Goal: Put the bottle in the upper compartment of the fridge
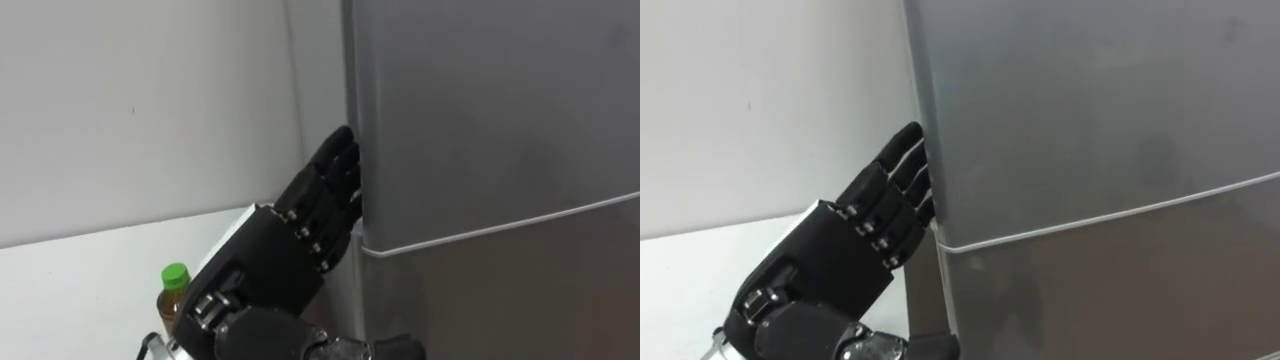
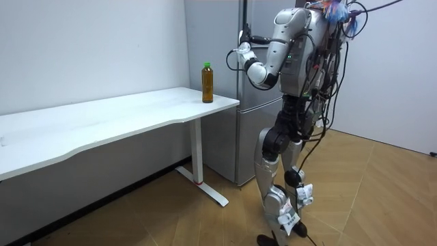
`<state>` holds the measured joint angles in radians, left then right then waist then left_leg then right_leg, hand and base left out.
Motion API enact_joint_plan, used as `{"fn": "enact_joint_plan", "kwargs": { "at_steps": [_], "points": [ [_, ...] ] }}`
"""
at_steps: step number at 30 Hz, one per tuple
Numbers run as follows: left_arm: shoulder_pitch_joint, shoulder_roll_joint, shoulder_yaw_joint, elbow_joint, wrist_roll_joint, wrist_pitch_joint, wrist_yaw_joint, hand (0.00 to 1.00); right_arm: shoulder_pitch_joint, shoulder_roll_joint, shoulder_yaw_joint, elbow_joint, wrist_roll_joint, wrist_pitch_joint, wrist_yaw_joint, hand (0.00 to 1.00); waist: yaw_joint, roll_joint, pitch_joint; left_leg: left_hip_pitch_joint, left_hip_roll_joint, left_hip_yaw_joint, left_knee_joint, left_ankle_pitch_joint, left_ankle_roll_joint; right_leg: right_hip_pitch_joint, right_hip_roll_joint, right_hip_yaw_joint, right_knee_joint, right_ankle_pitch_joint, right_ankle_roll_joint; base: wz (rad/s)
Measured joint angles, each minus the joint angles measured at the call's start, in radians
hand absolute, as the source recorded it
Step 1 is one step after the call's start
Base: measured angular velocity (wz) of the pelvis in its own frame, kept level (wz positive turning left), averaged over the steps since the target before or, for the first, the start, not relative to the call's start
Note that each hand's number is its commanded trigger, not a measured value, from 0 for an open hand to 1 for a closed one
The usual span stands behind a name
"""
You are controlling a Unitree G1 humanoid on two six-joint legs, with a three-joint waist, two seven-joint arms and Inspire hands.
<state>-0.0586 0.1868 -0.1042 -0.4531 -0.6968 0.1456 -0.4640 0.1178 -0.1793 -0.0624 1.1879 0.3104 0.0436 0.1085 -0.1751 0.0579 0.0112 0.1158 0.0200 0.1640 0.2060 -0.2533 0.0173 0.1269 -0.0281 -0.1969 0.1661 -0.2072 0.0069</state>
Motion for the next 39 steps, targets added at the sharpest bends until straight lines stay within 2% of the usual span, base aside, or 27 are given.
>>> {"fn": "enact_joint_plan", "kwargs": {
  "at_steps": [5,6,7,9,16,19,24,29,30,31,33,35,39],
  "points": [
    [0.000,-0.001,-0.013,0.000,-0.004,-0.009,-0.001,0.00,-0.020,-0.003,0.021,0.023,0.020,0.000,-0.001,0.00,-0.003,-0.001,0.0002,-0.001,0.000,0.000,-0.001,0.000,0.000,0.001,-0.001,0.000,0.000,0.000,0.000,0.00],
    [0.000,-0.001,-0.014,0.000,-0.009,-0.009,0.000,0.29,-0.020,-0.004,0.023,0.023,0.023,0.000,0.000,0.00,-0.003,-0.001,0.0002,-0.001,0.000,0.000,-0.001,0.000,0.000,0.002,-0.001,0.000,0.000,0.000,0.000,0.03],
    [0.000,0.000,-0.016,0.000,-0.013,-0.010,0.000,0.43,-0.020,-0.006,0.032,0.023,0.031,0.000,0.000,0.00,-0.003,-0.001,0.0002,-0.001,0.000,0.000,-0.002,0.000,0.000,0.004,-0.001,0.000,0.001,0.000,0.000,0.00],
    [0.000,0.000,-0.017,0.000,-0.016,-0.010,0.001,1.00,-0.020,-0.008,0.041,0.023,0.038,0.000,0.000,0.00,-0.003,-0.001,0.0002,-0.001,0.000,-0.001,-0.002,0.000,0.000,0.004,-0.001,0.000,0.002,0.000,0.000,0.00],
    [0.000,0.004,-0.004,0.009,-0.016,-0.010,0.059,1.00,-0.020,-0.008,0.043,0.024,0.039,0.000,0.000,0.00,-0.004,0.001,-0.0006,0.000,0.000,-0.001,-0.001,0.000,0.000,0.008,-0.001,-0.003,0.002,0.001,0.001,0.01],
    [0.000,0.005,-0.006,0.010,-0.016,-0.010,0.063,0.93,-0.021,-0.008,0.043,0.030,0.043,0.000,0.000,0.00,-0.004,0.001,-0.0006,0.000,-0.001,-0.002,-0.001,0.000,0.000,0.013,-0.001,-0.004,0.002,0.001,0.002,0.00],
    [0.000,0.005,-0.020,0.010,-0.019,-0.013,0.062,0.90,-0.023,-0.009,0.044,0.035,0.048,0.000,-0.001,0.00,-0.008,0.001,-0.0002,0.000,-0.001,-0.002,0.000,0.000,0.000,0.014,-0.002,-0.004,0.002,0.001,0.002,0.00],
    [0.000,0.005,-0.078,0.010,-0.019,-0.004,0.037,0.74,-0.025,-0.011,0.043,0.036,0.070,-0.001,-0.005,0.00,-0.019,0.011,0.0033,0.002,0.000,0.000,0.001,0.000,0.000,0.014,0.000,-0.001,0.002,0.001,0.002,0.00],
    [0.000,0.006,-0.087,0.010,-0.019,-0.002,0.031,0.70,-0.025,-0.012,0.043,0.037,0.074,-0.001,-0.004,0.00,-0.020,0.012,0.0033,0.003,0.001,0.000,0.001,0.000,0.000,0.014,0.000,-0.001,0.002,0.001,0.001,0.00],
    [0.000,0.006,-0.101,0.010,-0.018,0.001,0.019,0.58,-0.028,-0.011,0.044,0.045,0.079,-0.001,-0.004,0.00,-0.023,0.012,0.0033,0.003,0.001,0.000,0.001,0.000,0.000,0.014,0.001,0.000,0.002,0.001,0.001,0.00],
    [0.000,0.006,-0.111,0.010,-0.018,0.002,0.002,0.42,-0.034,-0.011,0.044,0.056,0.081,-0.002,-0.003,0.00,-0.027,0.012,0.0033,0.003,0.002,0.001,0.001,0.000,0.000,0.013,0.001,0.001,0.002,0.002,0.001,0.00],
    [0.000,0.007,-0.116,0.010,-0.018,0.002,-0.011,0.00,-0.038,-0.011,0.043,0.057,0.080,-0.001,-0.001,0.00,-0.037,0.011,0.0033,0.004,0.001,0.000,0.001,0.000,0.000,0.012,0.001,0.002,0.002,0.002,0.001,0.00],
    [0.000,0.013,-0.119,0.010,-0.018,0.002,-0.028,0.00,-0.038,-0.011,0.043,0.057,0.080,-0.001,0.004,0.00,-0.039,0.008,0.0041,0.013,0.000,0.000,0.000,0.000,0.000,0.011,0.000,0.004,0.000,0.001,0.001,0.00]
  ]
}}
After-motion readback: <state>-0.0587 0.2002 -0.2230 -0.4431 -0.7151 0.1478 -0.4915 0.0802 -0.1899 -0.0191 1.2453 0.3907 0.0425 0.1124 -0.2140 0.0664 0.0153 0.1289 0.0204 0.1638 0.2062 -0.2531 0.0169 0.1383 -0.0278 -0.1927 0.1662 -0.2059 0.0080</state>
